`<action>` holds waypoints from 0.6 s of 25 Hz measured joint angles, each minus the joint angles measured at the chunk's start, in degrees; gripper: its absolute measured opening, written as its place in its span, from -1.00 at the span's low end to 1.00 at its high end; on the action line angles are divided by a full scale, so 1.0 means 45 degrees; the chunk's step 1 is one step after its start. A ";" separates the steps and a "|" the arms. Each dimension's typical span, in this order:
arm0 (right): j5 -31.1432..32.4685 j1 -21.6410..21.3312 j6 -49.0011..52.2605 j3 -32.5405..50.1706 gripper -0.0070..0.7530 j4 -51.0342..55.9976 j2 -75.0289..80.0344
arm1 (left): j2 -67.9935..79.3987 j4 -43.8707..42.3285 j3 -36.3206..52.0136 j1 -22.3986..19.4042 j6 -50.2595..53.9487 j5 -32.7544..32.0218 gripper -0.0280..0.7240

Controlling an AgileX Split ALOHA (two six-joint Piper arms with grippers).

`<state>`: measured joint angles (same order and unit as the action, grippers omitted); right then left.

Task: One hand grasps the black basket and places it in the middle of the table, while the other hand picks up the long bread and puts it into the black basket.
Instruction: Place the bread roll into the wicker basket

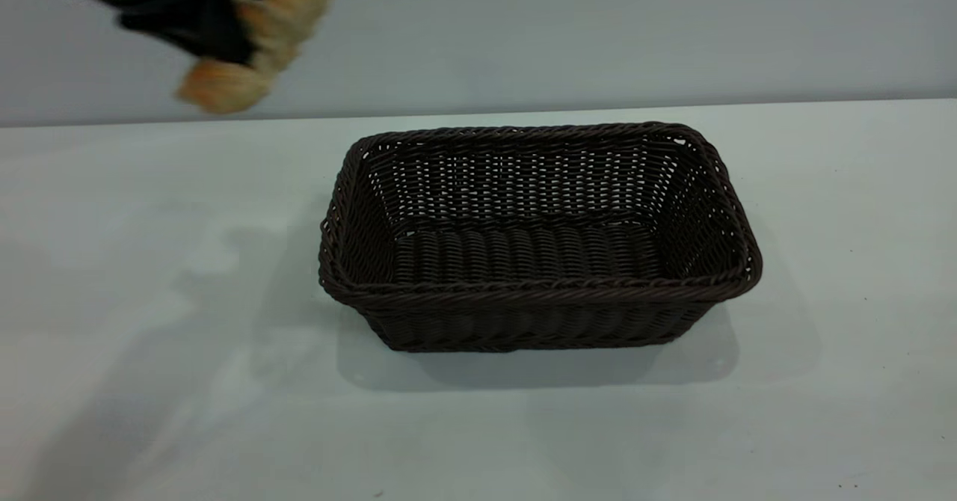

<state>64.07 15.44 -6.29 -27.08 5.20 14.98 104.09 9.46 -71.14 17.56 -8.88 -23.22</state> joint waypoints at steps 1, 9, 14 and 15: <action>0.0032 0.0000 0.0061 0.0013 0.06 -0.0061 -0.0264 | 0.0115 0.0116 0.0000 0.0488 -0.0226 0.0047 -0.68; 0.0092 0.0000 0.0366 0.0013 0.04 -0.0340 -0.1349 | 0.2566 0.0376 0.0000 0.3085 -0.0755 0.2466 -0.69; 0.0098 0.0000 0.0376 0.0013 0.04 -0.0366 -0.2150 | 0.3590 0.0376 0.0000 0.3296 -0.0744 0.2900 -0.29; 0.0098 0.0000 0.0376 0.0013 0.04 -0.0366 -0.2341 | 0.3618 0.0376 0.0000 0.3296 -0.0732 0.2900 -0.13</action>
<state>64.51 15.44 -4.60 -27.02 3.56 4.44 120.37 11.15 -71.14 32.39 -12.18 -10.17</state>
